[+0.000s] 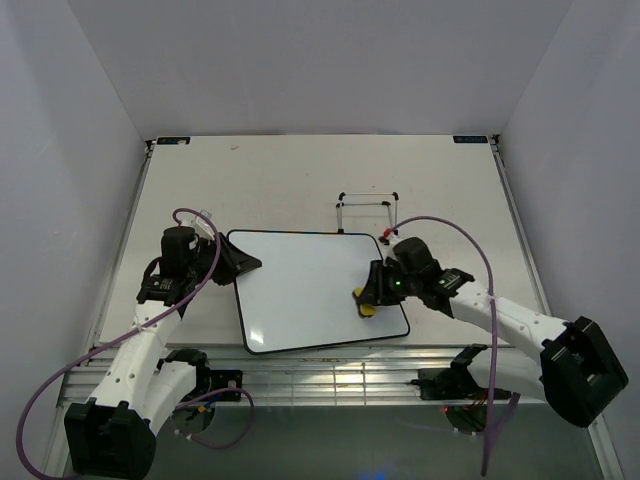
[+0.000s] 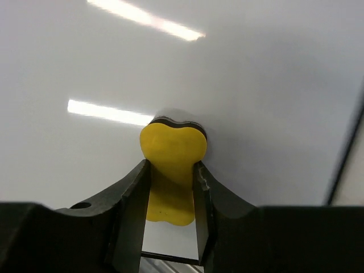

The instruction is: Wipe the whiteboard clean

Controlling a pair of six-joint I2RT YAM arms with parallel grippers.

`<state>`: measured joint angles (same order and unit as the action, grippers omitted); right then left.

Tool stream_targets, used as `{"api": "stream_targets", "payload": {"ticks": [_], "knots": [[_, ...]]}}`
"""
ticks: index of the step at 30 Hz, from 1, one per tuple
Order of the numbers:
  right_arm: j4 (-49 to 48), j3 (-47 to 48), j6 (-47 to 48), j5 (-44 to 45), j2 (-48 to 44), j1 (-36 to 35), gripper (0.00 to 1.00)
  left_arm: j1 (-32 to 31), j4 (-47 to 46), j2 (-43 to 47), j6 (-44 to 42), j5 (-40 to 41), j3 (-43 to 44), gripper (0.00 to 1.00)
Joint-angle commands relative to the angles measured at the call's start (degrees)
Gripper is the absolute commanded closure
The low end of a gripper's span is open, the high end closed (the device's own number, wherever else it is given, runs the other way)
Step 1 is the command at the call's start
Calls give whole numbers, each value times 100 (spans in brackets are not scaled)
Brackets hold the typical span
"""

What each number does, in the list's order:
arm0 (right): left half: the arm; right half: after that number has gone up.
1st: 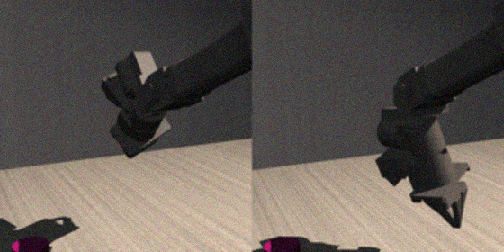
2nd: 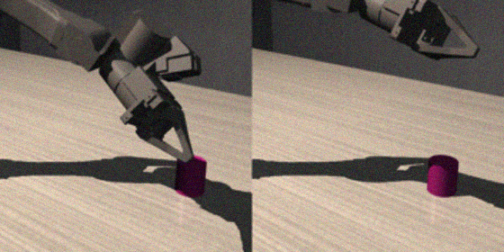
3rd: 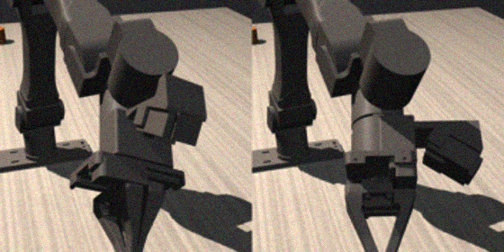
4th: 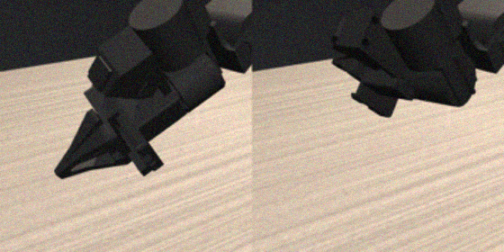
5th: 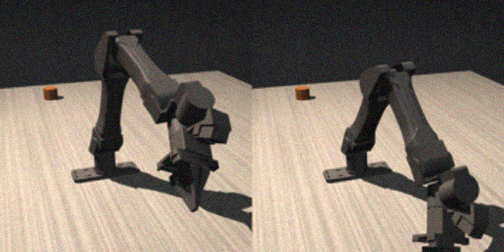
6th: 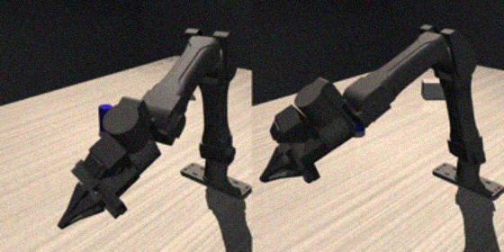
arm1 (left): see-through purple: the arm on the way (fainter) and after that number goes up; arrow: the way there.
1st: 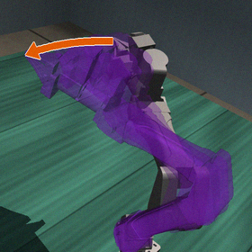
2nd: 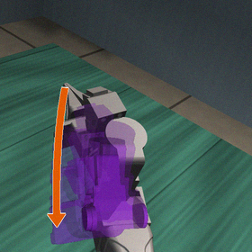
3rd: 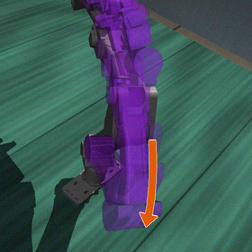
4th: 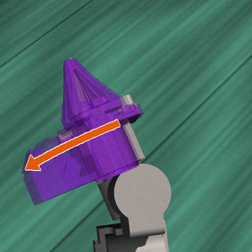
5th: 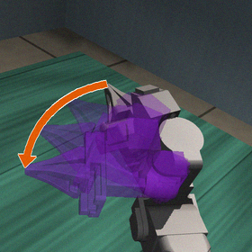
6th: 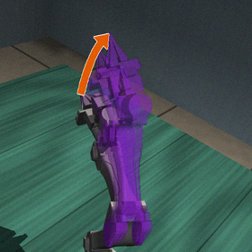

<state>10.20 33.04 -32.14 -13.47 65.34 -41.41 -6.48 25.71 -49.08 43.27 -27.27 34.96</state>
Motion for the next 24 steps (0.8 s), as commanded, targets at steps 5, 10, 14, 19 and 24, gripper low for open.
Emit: {"api": "stream_targets", "payload": {"ticks": [5, 10, 14, 19, 24], "knots": [[1738, -527, 717, 100, -960, 1688, 83, 6, -225, 91, -1356, 1180, -33, 100], [2319, 395, 1121, 493, -901, 2214, 83, 6, -216, 144, -1382, 1162, 2, 100], [2470, 1186, 1280, 907, -216, 2795, 82, 6, -198, 284, -1374, 1127, 28, 100], [2329, 1600, 1307, 1855, 696, 3173, 79, 15, -286, 495, -1373, 1030, -33, 100], [2162, 1803, 1456, 2174, 1243, 3621, 75, 6, -295, 531, -1391, 987, -42, 100]]}}
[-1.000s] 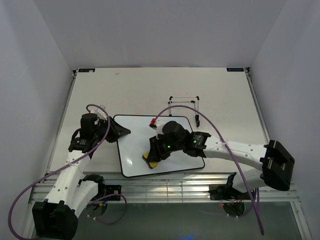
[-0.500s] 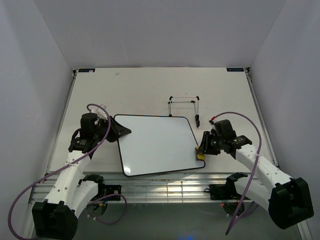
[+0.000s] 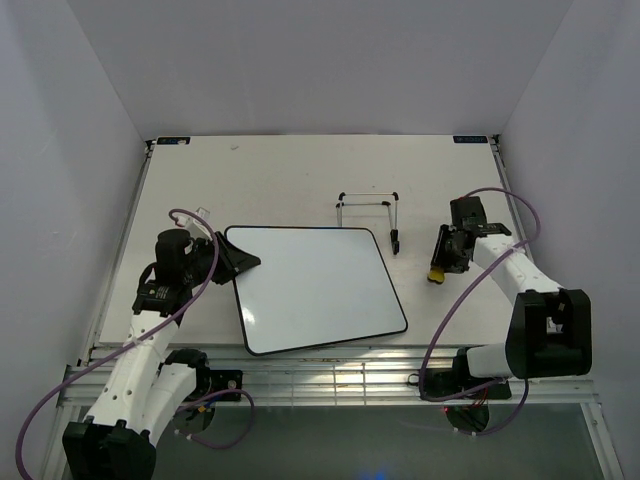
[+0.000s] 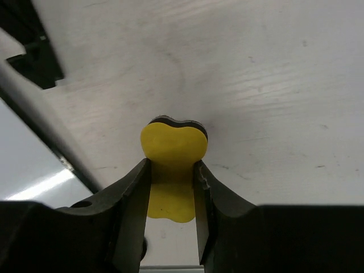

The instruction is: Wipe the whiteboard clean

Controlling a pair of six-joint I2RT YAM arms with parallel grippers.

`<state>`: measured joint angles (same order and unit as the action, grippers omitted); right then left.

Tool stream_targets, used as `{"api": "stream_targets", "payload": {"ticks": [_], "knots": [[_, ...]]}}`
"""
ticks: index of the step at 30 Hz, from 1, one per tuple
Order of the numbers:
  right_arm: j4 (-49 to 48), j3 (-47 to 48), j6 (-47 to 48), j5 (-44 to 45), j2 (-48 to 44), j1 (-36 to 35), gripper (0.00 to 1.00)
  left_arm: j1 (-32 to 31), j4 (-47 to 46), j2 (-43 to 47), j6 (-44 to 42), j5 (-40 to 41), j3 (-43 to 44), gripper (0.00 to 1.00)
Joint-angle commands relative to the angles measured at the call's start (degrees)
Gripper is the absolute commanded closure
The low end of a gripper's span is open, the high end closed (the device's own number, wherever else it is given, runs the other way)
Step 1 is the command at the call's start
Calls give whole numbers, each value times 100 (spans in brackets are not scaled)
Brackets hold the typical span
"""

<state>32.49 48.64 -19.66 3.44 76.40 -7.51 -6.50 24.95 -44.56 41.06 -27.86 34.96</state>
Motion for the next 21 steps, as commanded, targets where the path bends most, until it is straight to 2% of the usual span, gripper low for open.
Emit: {"api": "stream_targets", "payload": {"ticks": [1, 4, 14, 15, 21], "knots": [[-67, 242, 243, 552, 269, 371, 72, 9, -219, 96, -1170, 1045, -42, 100], [-146, 129, 322, 483, 358, 627, 62, 9, -219, 140, -1170, 1028, -42, 100], [-322, -48, 366, 201, 331, 680, 46, 9, -254, 149, -1135, 940, -25, 100], [-322, -65, 358, 201, 332, 680, 42, 9, -262, 131, -1118, 896, -33, 100], [-314, -188, 323, -62, 25, 689, 38, 9, -473, 140, -933, -15, 19, 100]]}}
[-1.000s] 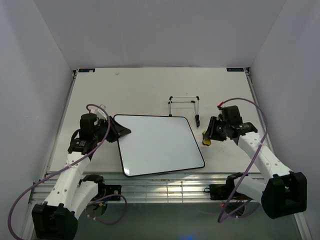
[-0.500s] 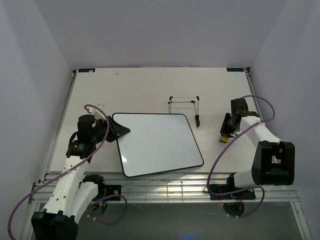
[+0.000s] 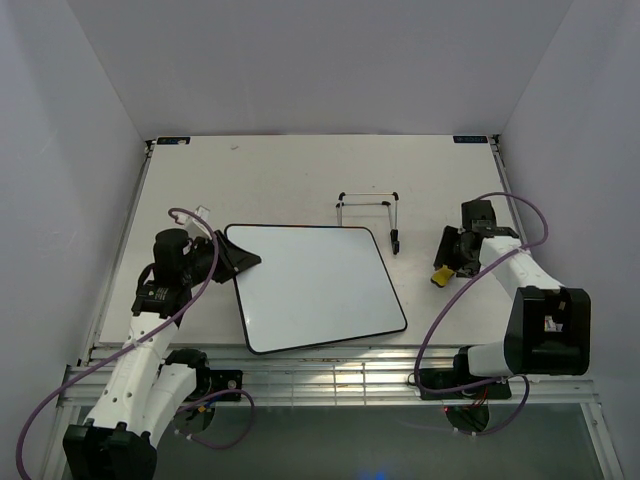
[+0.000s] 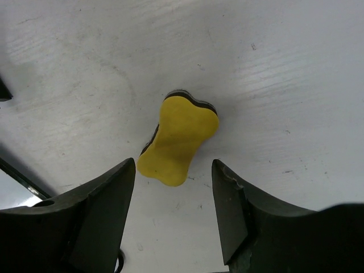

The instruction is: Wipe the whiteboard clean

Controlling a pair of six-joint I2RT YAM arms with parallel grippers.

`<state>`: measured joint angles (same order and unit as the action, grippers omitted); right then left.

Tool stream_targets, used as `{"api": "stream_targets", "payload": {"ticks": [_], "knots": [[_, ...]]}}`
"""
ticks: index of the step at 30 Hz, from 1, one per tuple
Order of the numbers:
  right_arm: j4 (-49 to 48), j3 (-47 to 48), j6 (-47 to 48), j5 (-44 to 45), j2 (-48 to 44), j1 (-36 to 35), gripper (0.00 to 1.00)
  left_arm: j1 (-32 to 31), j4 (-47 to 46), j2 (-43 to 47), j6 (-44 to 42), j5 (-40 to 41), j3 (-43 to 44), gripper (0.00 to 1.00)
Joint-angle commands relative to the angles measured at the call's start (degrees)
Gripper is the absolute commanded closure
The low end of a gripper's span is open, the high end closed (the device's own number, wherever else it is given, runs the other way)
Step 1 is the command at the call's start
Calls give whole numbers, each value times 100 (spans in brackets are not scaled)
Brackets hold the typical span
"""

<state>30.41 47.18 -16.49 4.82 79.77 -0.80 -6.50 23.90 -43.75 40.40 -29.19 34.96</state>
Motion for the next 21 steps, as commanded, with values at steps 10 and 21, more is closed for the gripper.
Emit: {"api": "stream_targets", "payload": {"ticks": [10, 21], "knots": [[-387, -60, -354, -1070, -2095, 10, 35, 9, -412, 182, -402, -684, 1038, 100], [-273, 274, -197, -1624, -2879, 9, 23, 9, -1781, -362, 450, -1861, 1821, 100]]}}
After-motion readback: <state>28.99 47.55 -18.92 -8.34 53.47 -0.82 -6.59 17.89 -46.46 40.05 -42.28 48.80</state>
